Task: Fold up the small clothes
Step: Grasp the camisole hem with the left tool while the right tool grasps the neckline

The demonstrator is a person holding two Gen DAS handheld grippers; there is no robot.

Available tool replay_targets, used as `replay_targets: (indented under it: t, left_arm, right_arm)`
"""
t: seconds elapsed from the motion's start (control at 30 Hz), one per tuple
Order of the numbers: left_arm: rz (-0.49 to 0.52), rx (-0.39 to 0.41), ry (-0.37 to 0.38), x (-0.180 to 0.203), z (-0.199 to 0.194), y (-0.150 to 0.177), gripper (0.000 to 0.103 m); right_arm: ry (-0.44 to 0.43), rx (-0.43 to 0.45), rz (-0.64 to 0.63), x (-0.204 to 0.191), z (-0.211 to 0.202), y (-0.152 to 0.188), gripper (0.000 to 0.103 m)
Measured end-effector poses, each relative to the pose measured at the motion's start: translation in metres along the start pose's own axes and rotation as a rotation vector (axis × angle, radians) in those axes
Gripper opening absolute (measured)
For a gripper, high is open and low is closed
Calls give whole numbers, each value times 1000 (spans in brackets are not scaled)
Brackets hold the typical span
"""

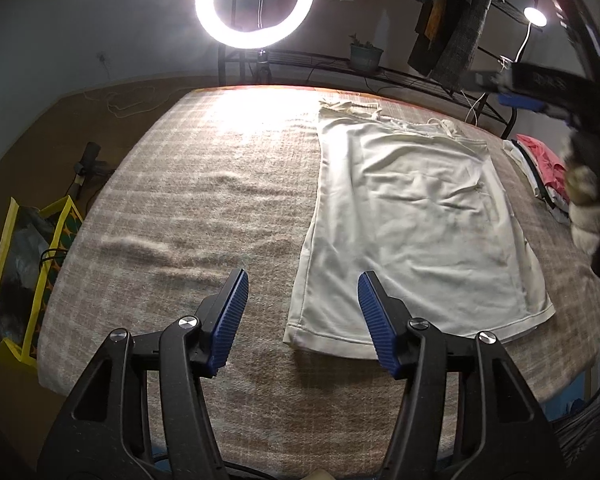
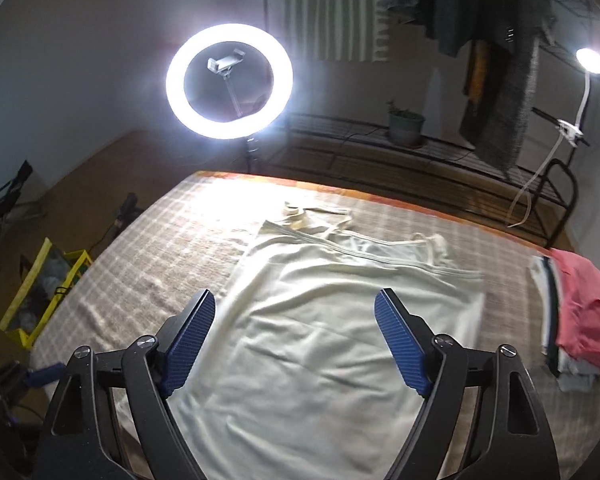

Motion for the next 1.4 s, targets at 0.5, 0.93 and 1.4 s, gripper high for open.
replay_targets:
  t: [0.5, 0.93, 1.4]
  left_arm:
    - [-90, -123, 136, -6, 34, -1, 59]
    - [-197, -235, 173, -23, 73, 3, 47]
    - [-177, -266, 237, -14, 92, 2, 7]
  right_arm:
    - [-159, -135, 8, -26, 94, -69, 66]
    - [-186, -327, 68, -46, 202, -103, 47]
    - [-76, -424, 93, -39, 255, -115, 39]
Point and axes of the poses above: each gripper's, at about its wrist camera, not at the fingertips, and z roughly the way its jaws point, x to its right, y to its underside, the point moved 6 cm from there along z, roughly the way its jaws point, and after that the axes turned 15 degrees about -x, right-handed, at the moved point
